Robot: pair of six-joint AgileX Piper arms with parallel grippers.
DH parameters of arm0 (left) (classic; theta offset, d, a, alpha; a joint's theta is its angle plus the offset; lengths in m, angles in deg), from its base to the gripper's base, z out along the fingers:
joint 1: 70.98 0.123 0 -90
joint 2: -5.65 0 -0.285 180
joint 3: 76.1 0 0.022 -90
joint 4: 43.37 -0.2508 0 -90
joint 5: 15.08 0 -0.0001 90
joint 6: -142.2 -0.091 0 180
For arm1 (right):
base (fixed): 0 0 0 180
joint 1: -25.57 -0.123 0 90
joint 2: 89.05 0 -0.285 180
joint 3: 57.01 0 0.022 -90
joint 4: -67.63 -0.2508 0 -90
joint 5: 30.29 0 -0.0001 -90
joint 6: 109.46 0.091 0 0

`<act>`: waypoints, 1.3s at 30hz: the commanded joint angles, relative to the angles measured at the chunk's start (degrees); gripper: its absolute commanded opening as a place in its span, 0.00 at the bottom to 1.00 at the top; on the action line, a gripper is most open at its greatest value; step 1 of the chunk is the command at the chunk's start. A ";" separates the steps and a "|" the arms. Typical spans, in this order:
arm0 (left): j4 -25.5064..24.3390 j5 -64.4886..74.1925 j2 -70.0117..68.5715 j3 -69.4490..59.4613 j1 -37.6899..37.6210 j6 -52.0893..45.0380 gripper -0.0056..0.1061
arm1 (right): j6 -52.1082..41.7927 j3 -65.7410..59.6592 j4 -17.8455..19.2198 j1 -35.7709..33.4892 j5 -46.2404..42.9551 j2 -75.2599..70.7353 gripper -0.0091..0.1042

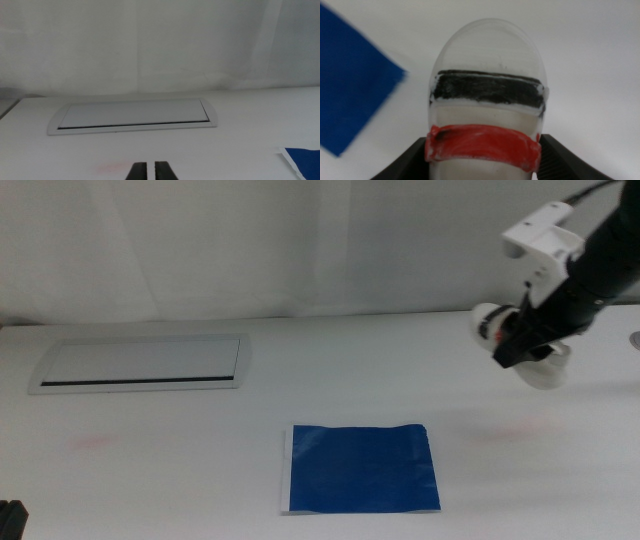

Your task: Use one arm to grab the shoe from the table and place it on the mat.

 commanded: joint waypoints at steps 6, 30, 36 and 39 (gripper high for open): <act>0.32 0.37 -0.24 -2.22 0.00 0.20 0.02 | -11.00 2.08 -2.47 -10.99 3.45 -0.42 0.06; 0.32 1.86 -0.24 -2.22 0.00 0.20 0.02 | -25.43 2.08 -2.51 -24.29 -4.09 13.14 0.06; 0.32 1.86 -0.24 -2.22 0.00 0.20 0.02 | -27.60 2.08 -2.51 -24.68 -5.70 16.52 0.06; 0.32 1.86 -0.24 -2.22 0.00 0.20 0.02 | -27.95 2.13 -2.51 -24.66 -6.38 17.74 0.06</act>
